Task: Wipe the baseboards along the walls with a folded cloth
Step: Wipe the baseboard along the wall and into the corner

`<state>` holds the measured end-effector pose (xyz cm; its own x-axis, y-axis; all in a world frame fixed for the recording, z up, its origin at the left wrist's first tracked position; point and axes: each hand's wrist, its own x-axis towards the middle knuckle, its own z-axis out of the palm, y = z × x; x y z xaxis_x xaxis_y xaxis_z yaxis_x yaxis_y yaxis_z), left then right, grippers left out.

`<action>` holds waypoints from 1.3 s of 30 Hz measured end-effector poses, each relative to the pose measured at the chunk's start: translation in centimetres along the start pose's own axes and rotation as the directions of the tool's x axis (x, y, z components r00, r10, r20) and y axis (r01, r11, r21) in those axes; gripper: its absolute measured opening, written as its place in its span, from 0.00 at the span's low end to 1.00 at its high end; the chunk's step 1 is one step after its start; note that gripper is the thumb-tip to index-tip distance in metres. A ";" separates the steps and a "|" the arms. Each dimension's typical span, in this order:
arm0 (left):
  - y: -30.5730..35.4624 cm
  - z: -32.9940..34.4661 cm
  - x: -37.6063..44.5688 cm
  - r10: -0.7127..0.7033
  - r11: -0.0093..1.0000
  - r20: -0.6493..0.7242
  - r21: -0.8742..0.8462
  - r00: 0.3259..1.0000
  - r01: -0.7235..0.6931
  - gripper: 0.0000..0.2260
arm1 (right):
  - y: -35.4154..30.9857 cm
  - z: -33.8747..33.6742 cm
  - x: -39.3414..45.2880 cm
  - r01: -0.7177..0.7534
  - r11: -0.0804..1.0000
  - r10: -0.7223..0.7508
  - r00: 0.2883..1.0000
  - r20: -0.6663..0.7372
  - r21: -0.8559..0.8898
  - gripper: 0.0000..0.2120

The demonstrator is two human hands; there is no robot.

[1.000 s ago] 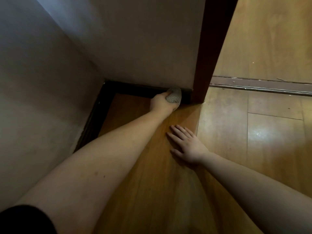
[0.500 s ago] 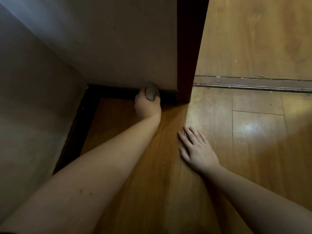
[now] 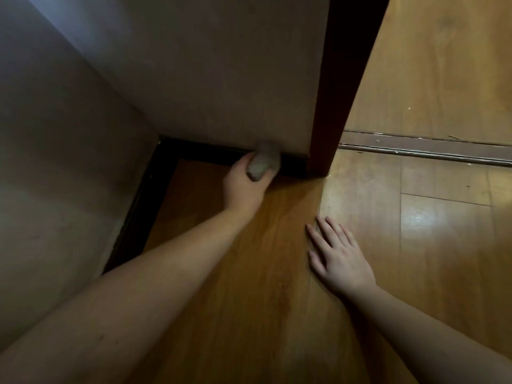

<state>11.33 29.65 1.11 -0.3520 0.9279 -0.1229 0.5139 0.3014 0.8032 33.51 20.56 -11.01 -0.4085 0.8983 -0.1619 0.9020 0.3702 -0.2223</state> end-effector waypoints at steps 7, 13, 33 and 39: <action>-6.1 -10.2 7.5 -0.130 0.984 -0.437 0.056 0.890 0.171 0.23 | -0.1 -0.1 0.0 0.005 1.000 -0.005 1.000 -0.016 -0.021 0.29; -7.8 -11.1 10.4 -0.143 0.983 -0.459 0.039 0.877 0.181 0.22 | -0.2 -0.3 -0.1 -0.008 1.000 0.007 1.000 -0.002 -0.027 0.29; 1.9 7.4 -0.4 -0.153 0.979 -0.315 -0.175 0.937 0.102 0.22 | -0.2 0.1 0.2 -0.001 0.998 0.001 1.000 -0.009 -0.058 0.29; 3.8 9.0 -3.0 0.080 0.996 -0.118 -0.032 0.990 -0.084 0.19 | -0.1 0.0 0.0 0.012 0.999 -0.013 0.999 -0.033 -0.041 0.27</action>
<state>21.39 29.96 -0.76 -0.3995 0.9167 0.0112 0.5161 0.2148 0.8291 33.44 20.59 -10.97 -0.4156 0.9006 -0.1274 0.9020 0.3901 -0.1849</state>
